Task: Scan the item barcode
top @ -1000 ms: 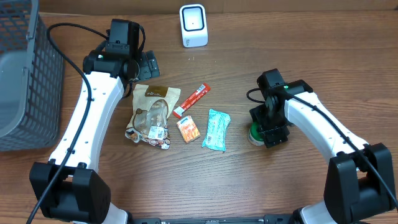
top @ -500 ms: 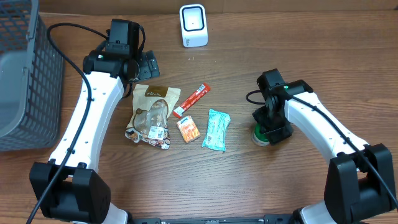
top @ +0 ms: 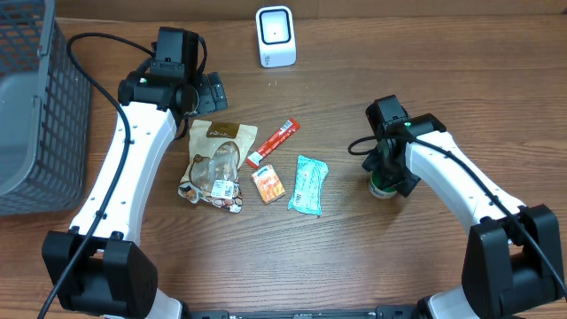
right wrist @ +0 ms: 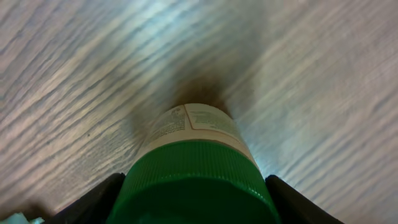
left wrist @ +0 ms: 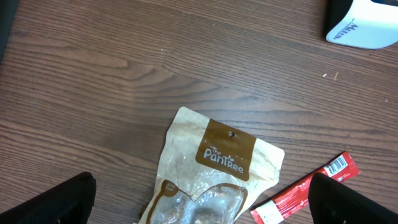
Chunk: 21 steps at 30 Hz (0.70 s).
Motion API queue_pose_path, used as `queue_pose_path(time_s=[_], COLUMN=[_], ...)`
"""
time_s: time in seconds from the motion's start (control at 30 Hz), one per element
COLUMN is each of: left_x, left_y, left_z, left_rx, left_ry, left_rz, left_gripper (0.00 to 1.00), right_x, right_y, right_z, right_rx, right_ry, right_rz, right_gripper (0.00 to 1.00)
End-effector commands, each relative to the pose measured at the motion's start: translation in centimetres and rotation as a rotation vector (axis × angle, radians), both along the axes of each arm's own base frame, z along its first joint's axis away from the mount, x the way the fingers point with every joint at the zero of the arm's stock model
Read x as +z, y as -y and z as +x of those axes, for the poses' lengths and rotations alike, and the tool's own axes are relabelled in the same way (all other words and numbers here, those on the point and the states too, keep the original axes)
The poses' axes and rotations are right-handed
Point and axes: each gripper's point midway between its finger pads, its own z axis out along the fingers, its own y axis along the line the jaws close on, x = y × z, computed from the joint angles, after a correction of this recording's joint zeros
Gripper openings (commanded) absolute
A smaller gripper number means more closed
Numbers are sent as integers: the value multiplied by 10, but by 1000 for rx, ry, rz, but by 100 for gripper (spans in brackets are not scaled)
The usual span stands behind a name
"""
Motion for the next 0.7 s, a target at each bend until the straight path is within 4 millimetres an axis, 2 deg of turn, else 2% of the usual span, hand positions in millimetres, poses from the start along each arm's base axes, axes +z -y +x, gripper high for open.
queue_pose_path(time_s=[0.0,0.23,0.4,0.67], left_x=[6,6,6,6], left_y=[0,0,0,0], left_z=[3,3,3,3], left_rx=[7,7,7,7], left_ry=[17,17,17,17], left_rz=[0,0,0,0], left_gripper=[100,100,100,100], right_x=[5,7,9,9], right_y=[5,0,-3,-12], right_z=[8,26,37,39], right_rx=[181,379,594,877], right_ry=[14,54,65,43], right_rz=[-47,-63,-96,-106], right_gripper=[51,51,52,55])
